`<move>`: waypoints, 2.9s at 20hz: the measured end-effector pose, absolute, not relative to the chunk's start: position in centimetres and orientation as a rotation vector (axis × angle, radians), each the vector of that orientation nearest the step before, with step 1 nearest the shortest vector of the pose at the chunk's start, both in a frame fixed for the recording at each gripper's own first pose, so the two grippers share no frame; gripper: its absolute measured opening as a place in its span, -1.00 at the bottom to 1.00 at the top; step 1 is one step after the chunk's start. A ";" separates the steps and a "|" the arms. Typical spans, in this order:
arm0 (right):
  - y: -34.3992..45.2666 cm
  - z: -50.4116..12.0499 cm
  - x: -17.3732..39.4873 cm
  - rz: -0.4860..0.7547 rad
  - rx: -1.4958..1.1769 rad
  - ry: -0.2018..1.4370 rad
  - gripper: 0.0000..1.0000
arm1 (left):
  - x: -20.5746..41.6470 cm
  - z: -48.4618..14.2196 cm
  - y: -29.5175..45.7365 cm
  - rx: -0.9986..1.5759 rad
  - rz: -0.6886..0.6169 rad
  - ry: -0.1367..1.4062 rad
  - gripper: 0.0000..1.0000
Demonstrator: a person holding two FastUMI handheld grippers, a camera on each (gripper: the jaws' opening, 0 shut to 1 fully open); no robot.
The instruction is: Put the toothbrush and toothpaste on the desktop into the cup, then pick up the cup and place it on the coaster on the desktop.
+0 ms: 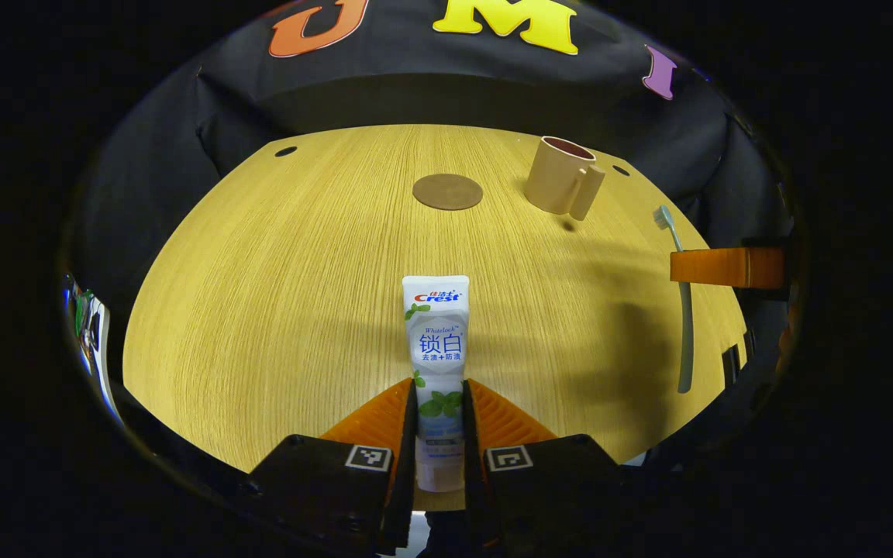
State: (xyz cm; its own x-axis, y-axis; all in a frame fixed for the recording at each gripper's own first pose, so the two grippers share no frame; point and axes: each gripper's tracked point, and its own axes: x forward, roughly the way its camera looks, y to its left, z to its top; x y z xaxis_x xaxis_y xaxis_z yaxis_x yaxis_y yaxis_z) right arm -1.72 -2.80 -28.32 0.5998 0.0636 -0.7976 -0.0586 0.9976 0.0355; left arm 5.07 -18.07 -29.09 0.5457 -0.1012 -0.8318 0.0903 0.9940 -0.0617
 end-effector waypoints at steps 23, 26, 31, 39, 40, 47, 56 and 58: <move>0.5 -13.6 16.6 0.117 0.076 0.501 -1.00 | 11.1 -21.4 -16.6 -0.081 -0.073 0.838 -0.43; 0.9 -13.4 19.3 0.139 0.082 0.447 -1.00 | 11.8 -21.6 -16.2 -0.087 -0.055 0.845 -0.43; 1.8 -13.2 22.8 0.172 0.093 0.379 -1.00 | 13.3 -21.9 -16.1 -0.090 -0.035 0.859 -0.43; 3.0 -16.7 25.4 0.199 0.121 0.406 -1.00 | 15.4 -21.6 -16.6 -0.089 -0.009 0.848 -0.43; 3.0 -17.1 25.5 0.204 0.117 0.405 -0.99 | 15.4 -21.6 -16.7 -0.090 -0.007 0.846 -0.43; 2.7 -19.7 25.0 0.208 0.097 0.414 -0.99 | 15.9 -19.5 -16.9 -0.062 0.013 0.796 -0.44; 1.3 -21.6 22.2 0.212 0.104 0.443 -0.71 | 14.2 -17.4 -17.7 -0.074 0.039 0.745 -0.44; 1.1 -21.6 21.6 0.215 0.100 0.450 -0.46 | 13.1 -16.8 -17.9 -0.072 0.040 0.732 -0.44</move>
State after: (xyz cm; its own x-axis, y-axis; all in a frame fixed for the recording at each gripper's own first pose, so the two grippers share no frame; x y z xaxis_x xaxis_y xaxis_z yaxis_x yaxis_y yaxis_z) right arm 21.60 1.13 -21.63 0.8782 0.2277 -0.4206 -0.1837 0.9725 0.1429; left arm 13.07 -17.91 -16.77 0.7432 0.0110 -0.6690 -0.0612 0.9968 -0.0516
